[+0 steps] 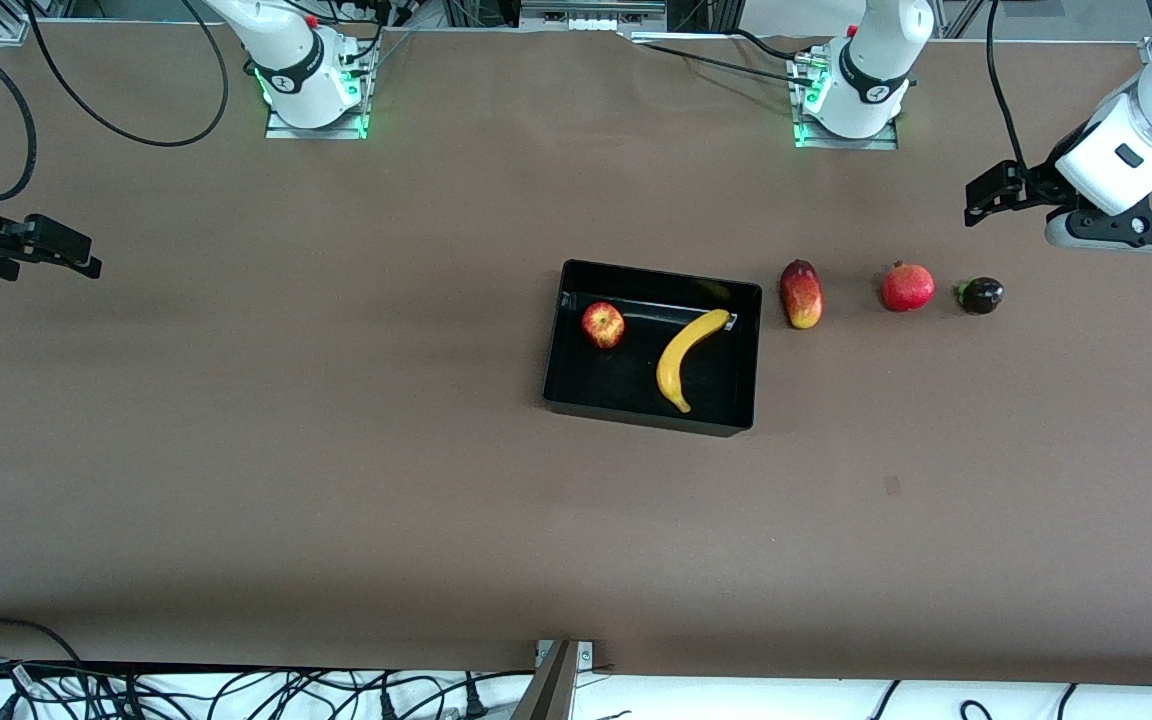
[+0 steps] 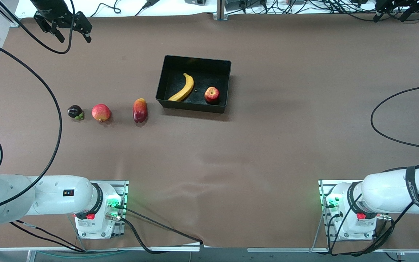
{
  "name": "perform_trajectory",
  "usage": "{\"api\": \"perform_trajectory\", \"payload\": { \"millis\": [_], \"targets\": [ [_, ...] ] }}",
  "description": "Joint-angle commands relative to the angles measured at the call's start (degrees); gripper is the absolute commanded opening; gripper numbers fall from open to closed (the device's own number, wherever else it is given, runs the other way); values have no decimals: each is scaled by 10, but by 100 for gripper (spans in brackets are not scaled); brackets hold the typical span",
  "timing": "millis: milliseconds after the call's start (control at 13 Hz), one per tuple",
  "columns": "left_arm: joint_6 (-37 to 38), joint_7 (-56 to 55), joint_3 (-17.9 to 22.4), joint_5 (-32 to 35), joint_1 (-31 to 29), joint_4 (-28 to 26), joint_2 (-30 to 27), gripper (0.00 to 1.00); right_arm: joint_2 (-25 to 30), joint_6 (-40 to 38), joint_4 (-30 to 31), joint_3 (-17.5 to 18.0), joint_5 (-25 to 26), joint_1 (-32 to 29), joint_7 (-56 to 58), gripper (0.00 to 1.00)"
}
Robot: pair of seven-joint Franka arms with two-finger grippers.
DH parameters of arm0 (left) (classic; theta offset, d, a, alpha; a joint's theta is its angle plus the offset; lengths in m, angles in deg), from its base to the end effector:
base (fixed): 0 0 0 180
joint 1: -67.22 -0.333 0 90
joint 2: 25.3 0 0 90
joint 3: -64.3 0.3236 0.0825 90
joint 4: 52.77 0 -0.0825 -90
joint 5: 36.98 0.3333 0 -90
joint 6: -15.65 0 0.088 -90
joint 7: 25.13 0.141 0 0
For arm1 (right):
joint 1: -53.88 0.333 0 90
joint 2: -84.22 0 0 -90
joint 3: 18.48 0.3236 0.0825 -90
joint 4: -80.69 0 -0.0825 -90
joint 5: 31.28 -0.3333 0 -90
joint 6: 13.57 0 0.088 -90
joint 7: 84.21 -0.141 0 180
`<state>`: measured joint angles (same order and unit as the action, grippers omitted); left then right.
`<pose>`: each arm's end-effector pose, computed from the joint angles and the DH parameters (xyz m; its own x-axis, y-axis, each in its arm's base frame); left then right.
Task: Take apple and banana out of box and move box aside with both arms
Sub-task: 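Move the left gripper from rest toward the black tray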
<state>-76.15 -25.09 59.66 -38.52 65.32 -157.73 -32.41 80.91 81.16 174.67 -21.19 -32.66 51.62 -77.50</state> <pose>0.4552 -0.0274 0.5509 0.9933 -0.0457 -0.1058 -0.0442 -0.9989 0.0167 0.5221 -0.0416 0.5461 0.9987 0.0284 -0.0418 0.0273 -0.9993 -0.0262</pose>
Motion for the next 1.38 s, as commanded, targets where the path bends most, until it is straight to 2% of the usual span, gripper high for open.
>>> {"api": "perform_trajectory", "payload": {
  "millis": [0,692,923,1154,1308],
  "targets": [
    [14,11,-4,-8,-24,12,-4,100,-2,-9,-7,6,-11,-10,-5,100],
    [28,20,-8,-3,-29,42,19,100,-2,-10,-7,6,-11,-10,-5,100],
    [31,19,-14,-3,-21,76,55,100,-2,-10,-7,6,-11,-10,-5,100],
    [65,19,-22,-8,-17,126,103,100,-2,-10,-7,6,-11,-10,-5,100],
    [67,11,-42,-13,-10,131,123,100,-2,-10,-7,6,-11,-10,-5,100]
  ]
}}
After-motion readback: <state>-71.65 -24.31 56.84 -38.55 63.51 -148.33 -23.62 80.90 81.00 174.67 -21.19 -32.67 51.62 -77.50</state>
